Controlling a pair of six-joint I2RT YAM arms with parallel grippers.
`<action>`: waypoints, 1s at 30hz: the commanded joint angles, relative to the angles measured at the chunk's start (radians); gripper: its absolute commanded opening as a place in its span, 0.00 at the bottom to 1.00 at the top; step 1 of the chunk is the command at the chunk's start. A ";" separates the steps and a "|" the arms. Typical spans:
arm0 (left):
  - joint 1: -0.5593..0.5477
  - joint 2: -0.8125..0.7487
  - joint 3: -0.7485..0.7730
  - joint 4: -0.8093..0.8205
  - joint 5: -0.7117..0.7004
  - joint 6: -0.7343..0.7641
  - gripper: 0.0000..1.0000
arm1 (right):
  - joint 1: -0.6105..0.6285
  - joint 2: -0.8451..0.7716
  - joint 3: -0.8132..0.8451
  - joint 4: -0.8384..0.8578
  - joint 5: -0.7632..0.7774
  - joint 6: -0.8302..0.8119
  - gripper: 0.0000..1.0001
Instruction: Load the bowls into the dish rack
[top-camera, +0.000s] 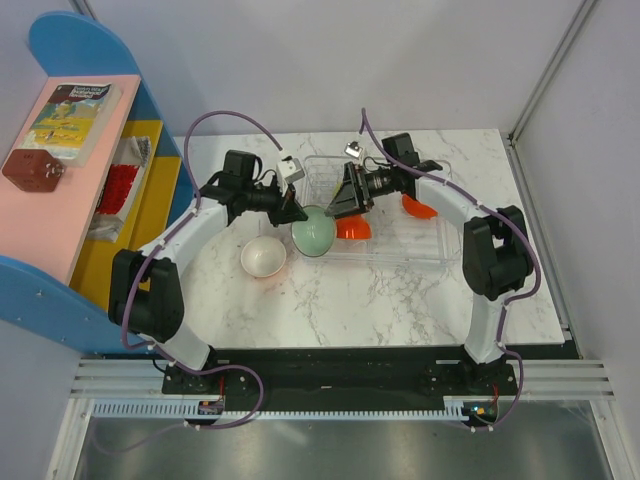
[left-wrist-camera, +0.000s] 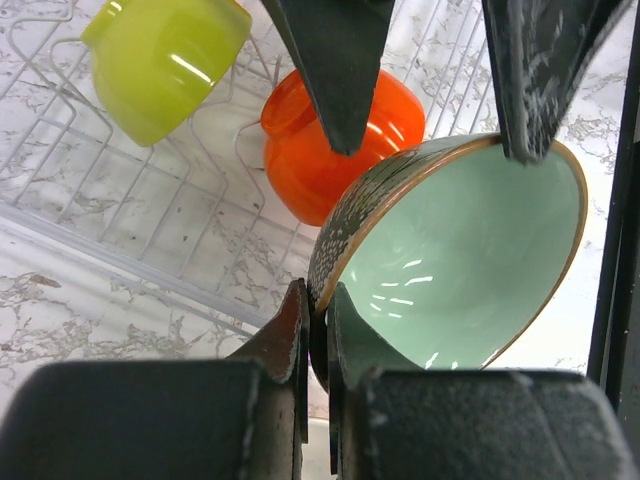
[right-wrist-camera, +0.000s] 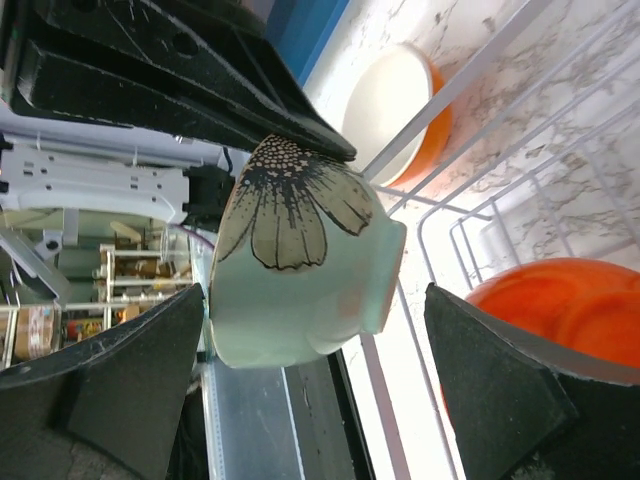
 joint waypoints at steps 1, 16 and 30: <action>0.010 -0.037 0.067 0.019 0.048 0.010 0.02 | -0.025 -0.054 -0.025 0.127 -0.009 0.093 0.95; 0.014 0.006 0.133 0.031 0.042 -0.033 0.02 | -0.016 -0.085 -0.120 0.334 -0.037 0.271 0.95; 0.014 0.035 0.167 0.032 0.010 -0.020 0.02 | 0.002 -0.090 -0.165 0.455 -0.104 0.357 0.90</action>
